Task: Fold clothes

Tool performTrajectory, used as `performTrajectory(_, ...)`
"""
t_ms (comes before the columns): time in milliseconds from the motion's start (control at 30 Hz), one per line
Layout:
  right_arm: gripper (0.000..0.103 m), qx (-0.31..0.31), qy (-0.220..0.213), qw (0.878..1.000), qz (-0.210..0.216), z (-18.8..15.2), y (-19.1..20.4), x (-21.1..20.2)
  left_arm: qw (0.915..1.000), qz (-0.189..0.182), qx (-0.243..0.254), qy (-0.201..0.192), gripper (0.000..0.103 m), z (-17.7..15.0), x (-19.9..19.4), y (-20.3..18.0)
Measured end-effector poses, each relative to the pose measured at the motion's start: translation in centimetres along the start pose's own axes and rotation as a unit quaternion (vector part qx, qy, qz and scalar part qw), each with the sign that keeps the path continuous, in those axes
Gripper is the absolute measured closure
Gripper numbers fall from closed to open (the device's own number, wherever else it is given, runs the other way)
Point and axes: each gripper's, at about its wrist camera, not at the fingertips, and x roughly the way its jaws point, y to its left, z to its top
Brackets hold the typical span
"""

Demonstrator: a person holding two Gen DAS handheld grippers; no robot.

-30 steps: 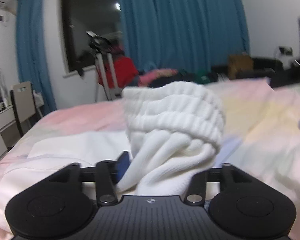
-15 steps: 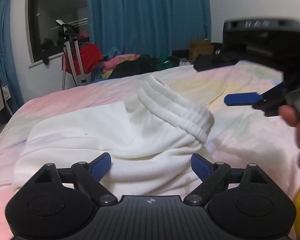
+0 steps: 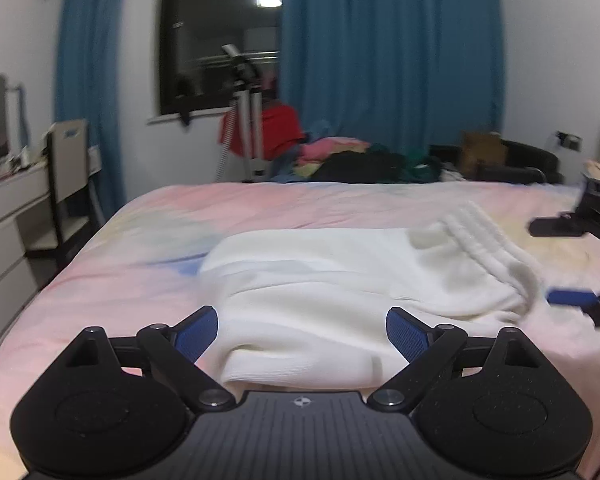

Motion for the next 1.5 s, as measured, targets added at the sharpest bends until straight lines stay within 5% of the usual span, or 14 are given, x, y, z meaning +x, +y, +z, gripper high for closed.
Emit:
performTrajectory(267,0.017,-0.080,0.007,0.995,-0.055,-1.2,1.1,3.8,0.9992,0.026,-0.030,0.006,0.010,0.0,0.1,2.6)
performTrajectory(467,0.061,-0.153,-0.012,0.986,-0.068,-1.3,2.5,5.6,0.9986,0.040,-0.035,0.006,0.010,0.0,1.1,2.9)
performTrajectory(633,0.065,-0.139,-0.095,0.986,-0.005,0.6,3.5,1.9,0.9985,0.038,-0.039,0.002,0.009,-0.1,1.2,3.2)
performTrajectory(733,0.064,-0.110,-0.101,0.988,-0.038,1.5,2.1,1.8,0.9986,0.036,-0.039,0.004,0.009,-0.2,1.2,3.3)
performTrajectory(833,0.059,-0.049,-0.055,0.994,-0.076,1.6,-0.9,3.0,0.9985,0.026,-0.047,0.010,0.009,-0.3,1.3,3.5)
performTrajectory(1033,0.019,0.014,0.006,0.998,-0.054,0.9,-3.7,4.6,0.9972,0.010,-0.068,0.029,0.009,-0.3,1.8,4.3)
performTrajectory(1200,0.018,-0.021,0.063,0.993,-0.093,-0.4,-3.8,7.0,0.9958,0.017,-0.080,0.041,0.009,-0.6,2.3,4.7)
performTrajectory(1500,0.012,-0.010,0.054,0.998,0.009,-0.8,-2.3,6.4,0.9951,0.011,-0.079,0.058,0.007,-0.8,3.0,4.4)
